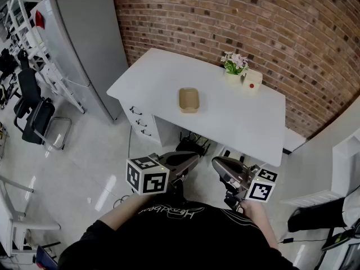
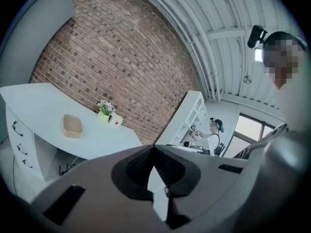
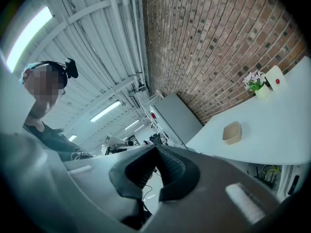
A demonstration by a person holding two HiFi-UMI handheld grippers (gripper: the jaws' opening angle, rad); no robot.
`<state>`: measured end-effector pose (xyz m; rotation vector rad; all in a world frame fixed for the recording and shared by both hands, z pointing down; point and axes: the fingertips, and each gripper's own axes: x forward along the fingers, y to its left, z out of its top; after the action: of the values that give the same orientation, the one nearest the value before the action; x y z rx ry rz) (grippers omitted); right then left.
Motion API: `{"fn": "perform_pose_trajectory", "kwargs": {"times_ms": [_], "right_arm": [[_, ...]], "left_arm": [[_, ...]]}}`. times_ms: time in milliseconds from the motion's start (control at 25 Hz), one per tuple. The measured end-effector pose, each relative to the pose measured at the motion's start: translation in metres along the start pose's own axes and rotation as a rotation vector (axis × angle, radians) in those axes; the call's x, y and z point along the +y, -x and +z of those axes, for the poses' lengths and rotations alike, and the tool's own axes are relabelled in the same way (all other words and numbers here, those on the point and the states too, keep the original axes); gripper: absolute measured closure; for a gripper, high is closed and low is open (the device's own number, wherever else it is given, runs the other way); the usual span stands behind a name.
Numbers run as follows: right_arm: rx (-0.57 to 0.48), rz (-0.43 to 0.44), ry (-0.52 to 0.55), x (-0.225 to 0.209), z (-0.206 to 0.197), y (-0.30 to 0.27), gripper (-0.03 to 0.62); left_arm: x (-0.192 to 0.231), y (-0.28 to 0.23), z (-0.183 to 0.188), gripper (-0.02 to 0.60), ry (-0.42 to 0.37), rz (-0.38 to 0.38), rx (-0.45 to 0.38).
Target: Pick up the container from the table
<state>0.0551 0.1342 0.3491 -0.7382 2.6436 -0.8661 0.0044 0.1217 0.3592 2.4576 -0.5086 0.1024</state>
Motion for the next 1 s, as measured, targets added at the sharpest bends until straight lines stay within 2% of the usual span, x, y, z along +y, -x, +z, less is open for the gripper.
{"fn": "perform_pose_trajectory", "kwargs": {"times_ms": [360,640,1000], "right_arm": [[-0.001,-0.001,-0.007,-0.004,-0.001,-0.004,0.591],[0.006,-0.01,-0.036,-0.018,-0.001,-0.01,0.591],[0.016,-0.019,-0.067,-0.043,0.007,-0.035,0.591]], "left_arm": [[0.006,0.002,0.002,0.578,0.037,-0.005,-0.007],[0.013,-0.005,0.006,0.578,0.078,-0.049,-0.023],[0.042,-0.01,0.016,0.578,0.098,-0.072,-0.007]]}}
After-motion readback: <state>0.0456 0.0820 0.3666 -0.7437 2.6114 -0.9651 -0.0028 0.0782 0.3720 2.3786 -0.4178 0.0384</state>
